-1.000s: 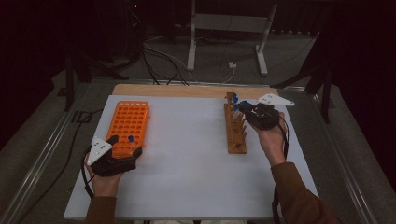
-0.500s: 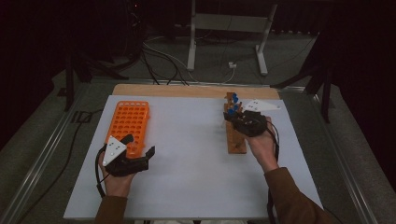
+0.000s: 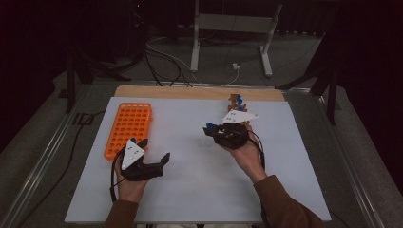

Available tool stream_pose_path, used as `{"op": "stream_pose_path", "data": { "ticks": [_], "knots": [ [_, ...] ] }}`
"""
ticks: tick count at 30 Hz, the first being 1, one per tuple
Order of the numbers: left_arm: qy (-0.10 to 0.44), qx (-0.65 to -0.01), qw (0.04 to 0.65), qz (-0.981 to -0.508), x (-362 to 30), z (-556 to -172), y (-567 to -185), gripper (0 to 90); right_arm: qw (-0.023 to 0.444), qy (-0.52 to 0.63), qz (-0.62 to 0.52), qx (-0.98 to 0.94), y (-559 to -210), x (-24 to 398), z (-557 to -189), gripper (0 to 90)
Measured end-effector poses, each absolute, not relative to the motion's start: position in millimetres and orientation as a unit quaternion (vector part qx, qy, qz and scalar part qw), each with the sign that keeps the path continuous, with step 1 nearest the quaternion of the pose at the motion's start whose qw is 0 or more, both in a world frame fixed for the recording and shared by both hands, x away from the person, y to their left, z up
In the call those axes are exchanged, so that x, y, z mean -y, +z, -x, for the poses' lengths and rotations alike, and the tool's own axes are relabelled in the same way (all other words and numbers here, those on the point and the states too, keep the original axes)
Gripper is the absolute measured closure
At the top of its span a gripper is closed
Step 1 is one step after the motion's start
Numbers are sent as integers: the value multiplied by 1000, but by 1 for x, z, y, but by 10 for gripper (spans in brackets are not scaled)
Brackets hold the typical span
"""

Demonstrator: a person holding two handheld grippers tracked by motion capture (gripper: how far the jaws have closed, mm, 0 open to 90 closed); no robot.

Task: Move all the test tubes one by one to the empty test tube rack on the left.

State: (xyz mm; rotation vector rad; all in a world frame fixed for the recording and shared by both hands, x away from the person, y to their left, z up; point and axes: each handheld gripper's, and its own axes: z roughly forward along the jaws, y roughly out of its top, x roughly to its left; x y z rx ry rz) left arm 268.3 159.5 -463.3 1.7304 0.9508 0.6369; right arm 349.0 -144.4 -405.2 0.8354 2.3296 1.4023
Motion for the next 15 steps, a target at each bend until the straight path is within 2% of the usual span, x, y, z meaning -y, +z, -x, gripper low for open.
{"op": "stream_pose_path", "data": {
  "ticks": [6,11,15],
  "knots": [
    [250,-382,512,-728,-144,-271,-465,167,128,484,-264,-824,-410,121,-340,764],
    [243,-373,500,-743,-131,-272,-468,184,112,482,-246,-833,-414,102,-334,764],
    [234,-358,498,-754,-121,-271,-471,316,102,475,-232,-843,-419,86,-328,764]
  ]
}}
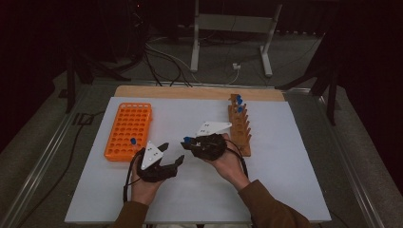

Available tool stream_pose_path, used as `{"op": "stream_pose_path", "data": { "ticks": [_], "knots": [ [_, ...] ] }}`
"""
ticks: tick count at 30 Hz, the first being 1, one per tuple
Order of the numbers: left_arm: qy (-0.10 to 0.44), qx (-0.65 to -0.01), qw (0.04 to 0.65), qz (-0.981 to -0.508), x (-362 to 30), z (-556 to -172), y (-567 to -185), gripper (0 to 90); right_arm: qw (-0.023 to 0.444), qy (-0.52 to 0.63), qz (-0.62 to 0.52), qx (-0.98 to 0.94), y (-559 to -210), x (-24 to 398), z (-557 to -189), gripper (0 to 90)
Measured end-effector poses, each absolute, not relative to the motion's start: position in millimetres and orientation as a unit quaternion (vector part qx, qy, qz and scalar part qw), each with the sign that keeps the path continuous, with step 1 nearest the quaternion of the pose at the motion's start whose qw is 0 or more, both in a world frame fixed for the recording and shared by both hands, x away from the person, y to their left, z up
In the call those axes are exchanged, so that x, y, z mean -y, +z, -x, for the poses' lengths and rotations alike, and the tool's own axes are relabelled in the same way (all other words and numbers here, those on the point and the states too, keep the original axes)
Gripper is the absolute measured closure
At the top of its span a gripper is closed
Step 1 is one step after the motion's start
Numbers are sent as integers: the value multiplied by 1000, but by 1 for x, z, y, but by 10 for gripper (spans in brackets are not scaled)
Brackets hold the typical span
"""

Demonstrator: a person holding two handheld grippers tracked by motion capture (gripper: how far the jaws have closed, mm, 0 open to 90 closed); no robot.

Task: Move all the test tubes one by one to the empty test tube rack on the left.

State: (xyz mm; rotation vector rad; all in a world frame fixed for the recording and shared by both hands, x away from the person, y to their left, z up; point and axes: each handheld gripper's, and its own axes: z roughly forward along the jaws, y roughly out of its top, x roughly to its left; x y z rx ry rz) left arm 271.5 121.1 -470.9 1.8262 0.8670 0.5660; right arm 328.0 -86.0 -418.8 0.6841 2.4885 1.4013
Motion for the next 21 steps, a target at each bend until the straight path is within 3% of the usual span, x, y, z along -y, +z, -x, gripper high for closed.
{"op": "stream_pose_path", "data": {
  "ticks": [11,14,18,21],
  "knots": [
    [229,-336,506,-760,-119,-269,-472,712,77,483,-220,-844,-422,70,-322,765],
    [228,-331,508,-762,-119,-268,-472,769,73,483,-221,-844,-423,71,-322,764],
    [221,-331,510,-762,-120,-268,-472,782,71,486,-216,-844,-423,72,-322,750],
    [218,-335,509,-762,-122,-270,-473,782,67,497,-221,-837,-423,75,-324,624]
  ]
}}
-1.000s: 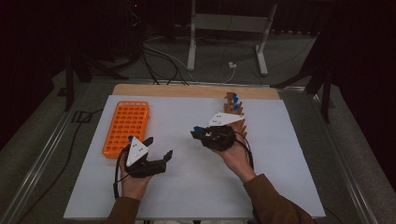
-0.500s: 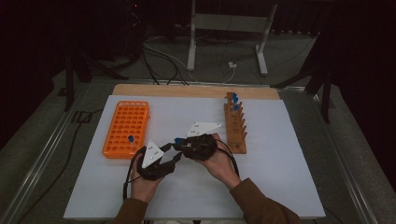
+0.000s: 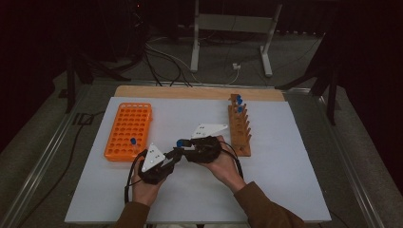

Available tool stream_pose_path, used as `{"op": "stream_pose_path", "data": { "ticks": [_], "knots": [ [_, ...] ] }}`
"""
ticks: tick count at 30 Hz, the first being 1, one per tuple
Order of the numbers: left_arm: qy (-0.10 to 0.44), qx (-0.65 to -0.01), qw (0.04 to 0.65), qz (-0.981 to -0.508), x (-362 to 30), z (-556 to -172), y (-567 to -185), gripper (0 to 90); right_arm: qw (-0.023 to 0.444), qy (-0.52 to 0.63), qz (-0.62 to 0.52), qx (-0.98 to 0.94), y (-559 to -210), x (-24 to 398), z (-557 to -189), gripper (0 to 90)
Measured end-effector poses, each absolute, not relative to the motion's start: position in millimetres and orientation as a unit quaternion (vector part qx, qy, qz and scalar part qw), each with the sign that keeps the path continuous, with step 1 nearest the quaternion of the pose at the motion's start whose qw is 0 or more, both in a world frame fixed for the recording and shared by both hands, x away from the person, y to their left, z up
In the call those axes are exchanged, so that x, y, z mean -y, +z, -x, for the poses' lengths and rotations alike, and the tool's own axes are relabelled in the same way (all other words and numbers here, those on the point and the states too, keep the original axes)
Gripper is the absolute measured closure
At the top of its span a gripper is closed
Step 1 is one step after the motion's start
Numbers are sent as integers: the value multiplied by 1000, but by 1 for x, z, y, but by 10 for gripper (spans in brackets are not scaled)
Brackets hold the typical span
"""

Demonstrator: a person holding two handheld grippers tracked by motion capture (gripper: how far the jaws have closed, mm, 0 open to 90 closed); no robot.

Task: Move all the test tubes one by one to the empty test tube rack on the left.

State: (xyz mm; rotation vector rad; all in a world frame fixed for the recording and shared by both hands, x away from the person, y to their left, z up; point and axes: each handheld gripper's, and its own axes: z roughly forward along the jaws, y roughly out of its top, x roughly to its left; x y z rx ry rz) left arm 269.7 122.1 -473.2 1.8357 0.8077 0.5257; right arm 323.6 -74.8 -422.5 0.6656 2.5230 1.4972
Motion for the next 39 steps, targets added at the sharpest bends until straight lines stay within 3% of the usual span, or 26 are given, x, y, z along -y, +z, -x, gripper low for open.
{"op": "stream_pose_path", "data": {
  "ticks": [1,2,6,19,26,39],
  "knots": [
    [217,-338,509,-761,-123,-270,-474,782,64,505,-227,-830,-422,78,-325,547],
    [216,-341,510,-760,-125,-271,-474,782,64,505,-227,-830,-422,78,-325,547],
    [216,-352,510,-754,-132,-273,-474,782,65,512,-238,-823,-419,85,-329,393],
    [210,-371,511,-746,-158,-272,-469,783,114,515,-283,-801,-425,111,-333,43],
    [216,-378,523,-733,-177,-268,-462,783,132,520,-309,-785,-427,136,-336,0],
    [234,-394,535,-710,-215,-265,-452,782,167,518,-344,-765,-427,183,-338,0]
  ]
}}
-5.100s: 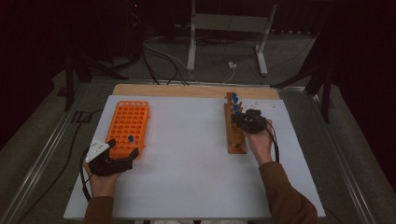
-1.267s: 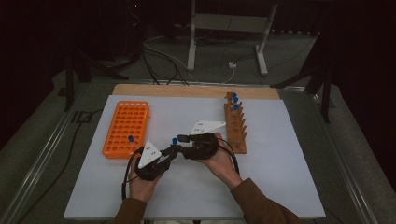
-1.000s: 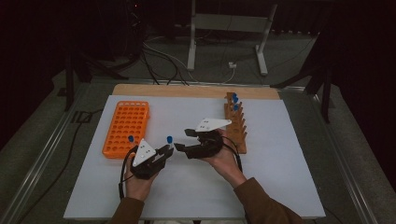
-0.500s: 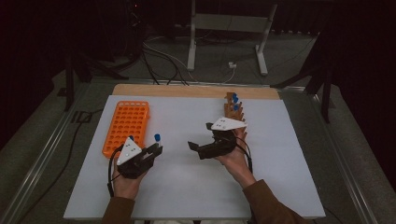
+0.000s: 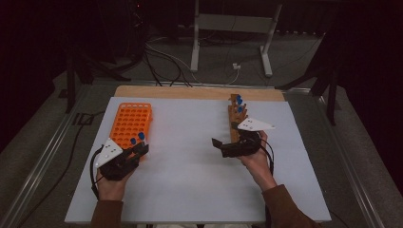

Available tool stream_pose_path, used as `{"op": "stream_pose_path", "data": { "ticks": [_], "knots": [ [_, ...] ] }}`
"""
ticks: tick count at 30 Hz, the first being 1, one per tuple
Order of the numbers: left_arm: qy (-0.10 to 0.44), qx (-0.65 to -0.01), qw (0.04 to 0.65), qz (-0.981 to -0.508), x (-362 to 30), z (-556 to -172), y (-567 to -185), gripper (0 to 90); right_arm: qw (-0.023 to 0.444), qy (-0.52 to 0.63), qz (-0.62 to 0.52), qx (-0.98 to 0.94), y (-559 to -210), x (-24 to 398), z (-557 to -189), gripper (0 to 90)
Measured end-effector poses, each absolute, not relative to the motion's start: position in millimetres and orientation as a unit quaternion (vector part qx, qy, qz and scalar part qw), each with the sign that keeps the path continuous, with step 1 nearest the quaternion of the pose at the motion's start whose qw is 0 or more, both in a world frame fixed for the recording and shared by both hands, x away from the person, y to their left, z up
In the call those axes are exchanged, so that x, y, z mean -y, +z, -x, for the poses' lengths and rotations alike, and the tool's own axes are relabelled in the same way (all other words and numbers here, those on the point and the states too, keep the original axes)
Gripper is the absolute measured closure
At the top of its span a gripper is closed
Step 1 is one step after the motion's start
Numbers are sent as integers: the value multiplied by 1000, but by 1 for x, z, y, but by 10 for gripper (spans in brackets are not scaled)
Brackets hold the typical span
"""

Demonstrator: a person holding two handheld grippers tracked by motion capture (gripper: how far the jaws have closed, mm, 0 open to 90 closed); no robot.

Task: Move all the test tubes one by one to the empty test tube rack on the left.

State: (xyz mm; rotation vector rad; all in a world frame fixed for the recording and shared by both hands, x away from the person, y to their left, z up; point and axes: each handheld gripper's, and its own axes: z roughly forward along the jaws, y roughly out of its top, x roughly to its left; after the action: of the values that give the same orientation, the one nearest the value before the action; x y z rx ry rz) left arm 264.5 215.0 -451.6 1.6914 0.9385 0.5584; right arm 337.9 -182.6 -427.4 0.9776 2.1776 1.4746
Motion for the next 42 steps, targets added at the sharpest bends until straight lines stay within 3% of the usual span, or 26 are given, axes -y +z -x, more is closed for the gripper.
{"op": "stream_pose_path", "data": {
  "ticks": [27,42],
  "knots": [
    [307,-463,488,-673,-255,-271,-466,782,200,527,-369,-739,-425,223,-331,0],
    [292,-479,447,-696,-249,-288,-493,782,200,529,-369,-738,-425,224,-330,0]
  ]
}}
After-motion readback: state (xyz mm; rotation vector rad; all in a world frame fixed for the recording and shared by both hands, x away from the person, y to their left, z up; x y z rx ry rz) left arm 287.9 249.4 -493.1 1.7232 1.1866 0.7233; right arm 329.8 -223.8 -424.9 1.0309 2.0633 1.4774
